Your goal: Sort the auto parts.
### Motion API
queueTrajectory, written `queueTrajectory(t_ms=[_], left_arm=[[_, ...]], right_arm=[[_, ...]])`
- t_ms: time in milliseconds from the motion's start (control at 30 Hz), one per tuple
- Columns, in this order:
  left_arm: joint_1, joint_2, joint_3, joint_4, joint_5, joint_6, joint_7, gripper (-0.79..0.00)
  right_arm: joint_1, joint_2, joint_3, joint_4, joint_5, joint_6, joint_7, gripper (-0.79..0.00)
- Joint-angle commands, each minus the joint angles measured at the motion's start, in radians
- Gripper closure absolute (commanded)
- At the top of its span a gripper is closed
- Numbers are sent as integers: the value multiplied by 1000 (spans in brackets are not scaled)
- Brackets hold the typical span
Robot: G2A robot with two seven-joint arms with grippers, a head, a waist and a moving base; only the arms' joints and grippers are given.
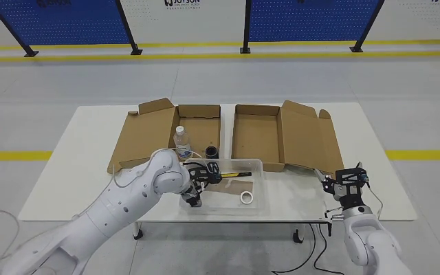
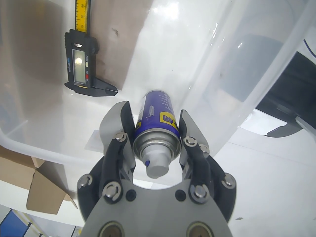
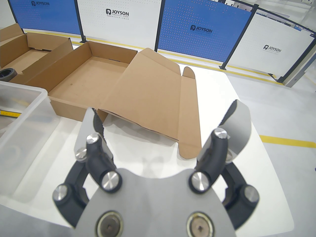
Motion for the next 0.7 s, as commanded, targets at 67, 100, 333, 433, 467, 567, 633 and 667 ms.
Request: queueTrajectory(t_ms=[67,100,333,433,467,567,633,667], left_arm=[[2,-2,0,2,0,0,2,0],[2,-2,-1,1,0,1,2,0],[5,1,-15,-16,2,4,-1,0],[8,4,-21,-28,3,5,-5,0],[10,4,-23,-32,2,6,-8,0],[11,7,-33,-48,7,11,-9,0],[13,10,-42,-61,11,17,-6,0],[15,12,-47,-70,13,19,-3,0]], right_arm=[[0,0,0,0,0,0,0,-785],[0,0,0,0,0,0,0,-785],[0,0,0,0,0,0,0,-785],[0,0,0,0,0,0,0,-785],[0,0,0,0,0,0,0,-785],[0,0,0,0,0,0,0,-785],[0,0,0,0,0,0,0,-785],[0,0,0,0,0,0,0,-785]])
